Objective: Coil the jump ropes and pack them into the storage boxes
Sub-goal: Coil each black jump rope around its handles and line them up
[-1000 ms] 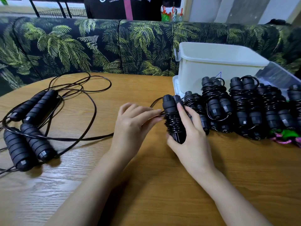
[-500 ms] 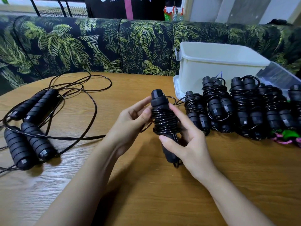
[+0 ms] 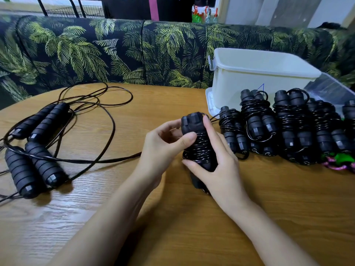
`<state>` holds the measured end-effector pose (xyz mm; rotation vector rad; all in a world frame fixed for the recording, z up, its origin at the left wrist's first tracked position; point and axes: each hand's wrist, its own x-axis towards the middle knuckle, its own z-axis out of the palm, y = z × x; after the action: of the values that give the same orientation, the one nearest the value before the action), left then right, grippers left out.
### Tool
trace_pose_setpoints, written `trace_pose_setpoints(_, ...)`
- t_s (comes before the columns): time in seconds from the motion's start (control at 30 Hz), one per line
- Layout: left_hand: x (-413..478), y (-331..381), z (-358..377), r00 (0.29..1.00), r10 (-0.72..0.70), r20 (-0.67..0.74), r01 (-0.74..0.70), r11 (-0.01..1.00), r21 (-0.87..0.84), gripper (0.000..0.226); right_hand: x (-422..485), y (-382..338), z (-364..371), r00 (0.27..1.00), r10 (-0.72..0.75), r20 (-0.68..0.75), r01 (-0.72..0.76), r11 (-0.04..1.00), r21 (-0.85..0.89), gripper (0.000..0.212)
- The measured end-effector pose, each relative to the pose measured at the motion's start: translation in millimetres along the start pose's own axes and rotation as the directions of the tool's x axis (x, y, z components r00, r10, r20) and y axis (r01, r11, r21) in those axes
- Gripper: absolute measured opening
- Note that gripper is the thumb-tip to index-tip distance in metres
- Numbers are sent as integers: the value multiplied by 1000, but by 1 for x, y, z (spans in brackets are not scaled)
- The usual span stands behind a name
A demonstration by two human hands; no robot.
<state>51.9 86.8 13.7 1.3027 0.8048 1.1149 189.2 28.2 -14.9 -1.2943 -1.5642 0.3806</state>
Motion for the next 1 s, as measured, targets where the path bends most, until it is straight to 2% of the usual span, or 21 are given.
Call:
trace_pose_setpoints(0.3,1,4,-6,1000,-15,23,15,1000,7,49,6,-2,-21,982,151,114,-182,915,359,85)
trace_pose_setpoints(0.5,4,8,-6,1000,-5,-24,4,999,-34,34,7,-4,-26,957,220,190,-289,803,521,75)
trace_pose_setpoints(0.7,6,0,-3,994,-48,-95,39,995,-94,42,8,5,-20,964,211,160,-260,873,413,76)
trace_pose_setpoints(0.9,3,-3,2,988,-14,-153,1,997,-82,29,4,11,-8,995,76,-66,-70,993,97,55)
trace_pose_setpoints(1.0,2,-4,4,983,16,-181,-29,997,-71,30,1,7,2,999,37,-23,-39,996,-77,50)
